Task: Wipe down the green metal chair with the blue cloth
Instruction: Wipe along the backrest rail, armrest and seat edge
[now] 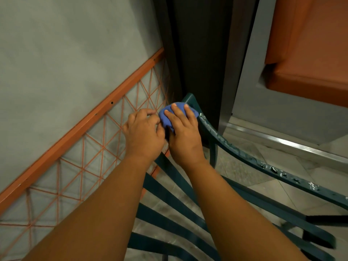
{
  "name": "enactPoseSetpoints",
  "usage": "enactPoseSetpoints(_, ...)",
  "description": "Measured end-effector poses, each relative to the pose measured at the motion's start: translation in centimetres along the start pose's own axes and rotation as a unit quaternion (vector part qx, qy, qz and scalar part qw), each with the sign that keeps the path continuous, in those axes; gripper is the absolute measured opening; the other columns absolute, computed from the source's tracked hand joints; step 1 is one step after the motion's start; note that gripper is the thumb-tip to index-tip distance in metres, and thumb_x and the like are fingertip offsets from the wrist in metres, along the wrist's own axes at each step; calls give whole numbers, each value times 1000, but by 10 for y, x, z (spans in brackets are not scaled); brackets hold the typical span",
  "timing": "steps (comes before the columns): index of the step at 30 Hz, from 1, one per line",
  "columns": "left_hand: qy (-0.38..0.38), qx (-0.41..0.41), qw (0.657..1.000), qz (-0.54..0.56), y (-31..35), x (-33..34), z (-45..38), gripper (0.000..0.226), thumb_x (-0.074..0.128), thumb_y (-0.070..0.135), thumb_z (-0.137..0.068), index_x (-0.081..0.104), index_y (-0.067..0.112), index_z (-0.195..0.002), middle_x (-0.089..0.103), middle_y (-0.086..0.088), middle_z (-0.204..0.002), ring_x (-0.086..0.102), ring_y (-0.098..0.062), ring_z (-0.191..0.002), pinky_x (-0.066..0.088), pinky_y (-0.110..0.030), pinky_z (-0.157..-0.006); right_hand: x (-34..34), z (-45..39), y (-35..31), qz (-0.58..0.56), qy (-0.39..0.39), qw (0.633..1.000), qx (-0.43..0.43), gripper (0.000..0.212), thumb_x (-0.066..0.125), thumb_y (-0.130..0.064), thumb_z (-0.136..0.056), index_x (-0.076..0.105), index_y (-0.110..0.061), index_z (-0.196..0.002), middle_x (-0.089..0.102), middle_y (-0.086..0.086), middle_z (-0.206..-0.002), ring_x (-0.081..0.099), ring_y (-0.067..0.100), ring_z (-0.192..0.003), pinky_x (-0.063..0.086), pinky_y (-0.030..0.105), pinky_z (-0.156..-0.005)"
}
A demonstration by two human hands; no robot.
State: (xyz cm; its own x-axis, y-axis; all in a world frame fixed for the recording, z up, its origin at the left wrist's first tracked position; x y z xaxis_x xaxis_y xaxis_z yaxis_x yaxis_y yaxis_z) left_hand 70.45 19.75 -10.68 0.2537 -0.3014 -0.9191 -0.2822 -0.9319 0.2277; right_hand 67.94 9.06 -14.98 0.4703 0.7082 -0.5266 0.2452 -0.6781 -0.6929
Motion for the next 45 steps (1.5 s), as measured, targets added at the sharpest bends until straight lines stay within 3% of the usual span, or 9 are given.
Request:
enactPoseSetpoints(3, 5, -1, 1000, 5, -1, -2, 1, 15, 56, 27, -90, 69, 19, -90, 56, 2, -122, 42, -24, -115, 33, -42, -92, 8, -35, 8, 86, -73, 993, -41, 38, 42, -19, -90, 61, -8, -121, 56, 12, -133, 37, 34, -136, 26, 52, -112)
enactPoseSetpoints(7, 7, 1, 1000, 8, 0, -1, 1, 17, 55, 27, -90, 70, 18, -90, 57, 1, -120, 43, -25, -115, 33, -44, -93, -1, -73, 33, 154, -108, 982, 10, 36, 44, -15, -92, 58, -14, -125, 47, 6, -143, 28, 27, -140, 23, 46, -113)
enactPoseSetpoints(11, 10, 5, 1000, 7, 1, -1, 0, 17, 55, 27, -90, 70, 18, -89, 57, 1, -120, 44, -25, -115, 33, -44, -93, -35, -75, 42, 30, -3, 995, 96, 37, 43, -21, -99, 50, -14, -135, 43, 8, -145, 25, 24, -141, 13, 34, -118)
enactPoseSetpoints(21, 4, 10, 1000, -14, 4, -1, 1, 19, 52, 27, -92, 68, 18, -94, 55, 1, -123, 42, -23, -119, 31, -42, -97, -9, -90, 62, -20, -148, 965, 214, 31, 34, -43, -99, 48, -33, -125, 42, 6, -130, 38, 27, -116, 38, 37, -89)
enactPoseSetpoints(26, 8, 14, 1000, -16, 5, -2, 2, 19, 52, 26, -92, 68, 16, -93, 56, 1, -122, 42, -23, -118, 31, -43, -97, -12, -84, 82, -110, -52, 949, 291, 32, 35, -39, -100, 50, -27, -125, 55, 6, -116, 52, 25, -109, 47, 42, -92)
enactPoseSetpoints(32, -4, 51, 999, 18, 7, 4, -1, 16, 49, 18, -93, 64, 10, -94, 55, -4, -125, 47, -21, -120, 29, -45, -108, -14, -29, 66, -64, 36, 985, 153, 46, 48, -14, -98, 42, -24, -142, 37, 4, -150, 30, 20, -139, 24, 30, -113)
enactPoseSetpoints(36, -25, 56, 997, 51, 10, 6, 0, 16, 44, 12, -96, 59, 9, -103, 50, -4, -135, 41, -18, -129, 11, -42, -118, -42, -32, 92, -153, 105, 935, 303, 40, 46, -20, -99, 47, -27, -138, 57, 4, -127, 54, 12, -104, 46, 23, -87)
enactPoseSetpoints(39, -19, 82, 995, 50, 16, 3, 3, 23, 45, 7, -95, 56, 13, -114, 48, -5, -138, 39, -20, -133, 12, -44, -118, -54, -32, 90, -200, 182, 912, 308, 42, 47, -20, -99, 45, -29, -139, 54, 1, -133, 53, 14, -117, 45, 28, -99)
enactPoseSetpoints(45, -92, 174, 979, -45, 43, 9, -3, 49, 40, 13, -99, 30, 11, -147, 22, -8, -157, 22, -22, -143, 17, -37, -117, -30, -30, 80, -152, 50, 959, 235, 56, 47, -18, -99, 26, -30, -148, 24, 0, -157, 22, 18, -144, 23, 35, -116)
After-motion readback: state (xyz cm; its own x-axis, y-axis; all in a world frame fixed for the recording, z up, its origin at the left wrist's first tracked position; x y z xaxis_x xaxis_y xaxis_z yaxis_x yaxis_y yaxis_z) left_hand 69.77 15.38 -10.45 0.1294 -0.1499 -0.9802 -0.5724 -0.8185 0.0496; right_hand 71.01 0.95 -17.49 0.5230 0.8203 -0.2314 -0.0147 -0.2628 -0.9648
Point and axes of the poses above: each hand's wrist, its own z-axis away from the middle knuckle, its own x-axis out of the palm, y = z × x, the point moved 7 cm from there along -z, towards the middle knuckle
